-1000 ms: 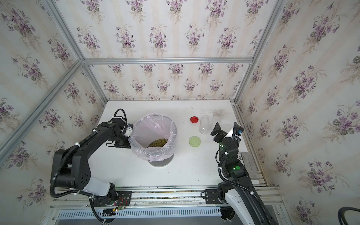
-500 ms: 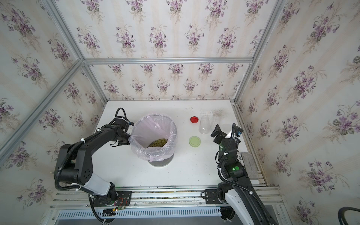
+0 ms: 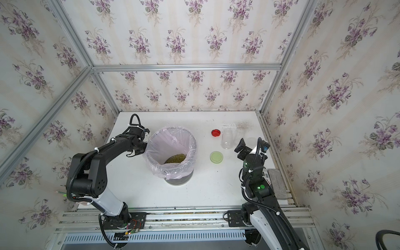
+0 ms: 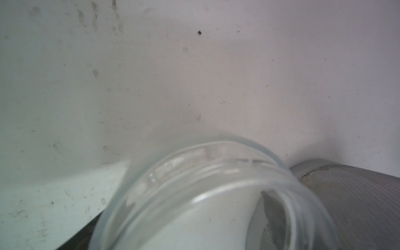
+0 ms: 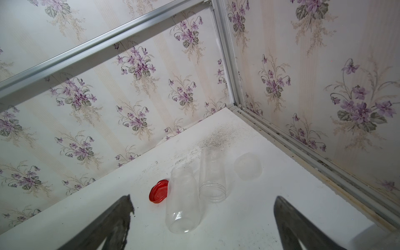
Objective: Empty moldy mung beans from jars
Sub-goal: Reset both arms
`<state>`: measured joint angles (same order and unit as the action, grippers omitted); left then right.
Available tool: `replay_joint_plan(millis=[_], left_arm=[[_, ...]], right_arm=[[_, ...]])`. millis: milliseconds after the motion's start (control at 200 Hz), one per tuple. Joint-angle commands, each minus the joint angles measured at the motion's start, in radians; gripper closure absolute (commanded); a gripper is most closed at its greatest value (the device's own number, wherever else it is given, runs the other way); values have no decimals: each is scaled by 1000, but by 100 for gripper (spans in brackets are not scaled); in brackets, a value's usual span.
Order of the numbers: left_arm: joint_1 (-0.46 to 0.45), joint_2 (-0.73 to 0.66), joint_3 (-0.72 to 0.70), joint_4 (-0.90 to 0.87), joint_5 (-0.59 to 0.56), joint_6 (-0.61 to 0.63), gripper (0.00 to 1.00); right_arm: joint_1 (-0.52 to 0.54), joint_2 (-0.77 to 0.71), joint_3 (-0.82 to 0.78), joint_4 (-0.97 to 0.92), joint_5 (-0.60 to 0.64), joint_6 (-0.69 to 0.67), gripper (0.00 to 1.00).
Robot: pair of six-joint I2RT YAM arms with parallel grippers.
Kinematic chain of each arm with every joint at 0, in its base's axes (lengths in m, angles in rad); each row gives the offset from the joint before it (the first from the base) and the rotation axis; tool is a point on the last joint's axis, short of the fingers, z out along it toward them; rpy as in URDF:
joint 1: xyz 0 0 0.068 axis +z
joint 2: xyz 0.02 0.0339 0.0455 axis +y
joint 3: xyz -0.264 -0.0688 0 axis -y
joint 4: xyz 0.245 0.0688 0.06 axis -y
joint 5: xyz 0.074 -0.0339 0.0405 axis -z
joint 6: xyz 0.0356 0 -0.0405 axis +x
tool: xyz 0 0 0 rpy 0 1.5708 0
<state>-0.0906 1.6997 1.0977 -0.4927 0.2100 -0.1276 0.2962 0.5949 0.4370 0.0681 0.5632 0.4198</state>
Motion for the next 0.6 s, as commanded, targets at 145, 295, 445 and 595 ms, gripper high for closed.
replay_joint_plan(millis=[145,295,445,595], left_arm=[[-17,37,39,146,24,-113,0],[-31,61,75,167,10,-123,0],[-31,36,65,137,18,-92,0],[-31,-12,46,38,20,-32,0]], right_arm=[[-4,-3,-1,29,14,5,0],[-7,-7,-1,25,5,9,0],[-8,-20,-1,18,4,12,0],[-8,-23,0,16,-3,21,0]])
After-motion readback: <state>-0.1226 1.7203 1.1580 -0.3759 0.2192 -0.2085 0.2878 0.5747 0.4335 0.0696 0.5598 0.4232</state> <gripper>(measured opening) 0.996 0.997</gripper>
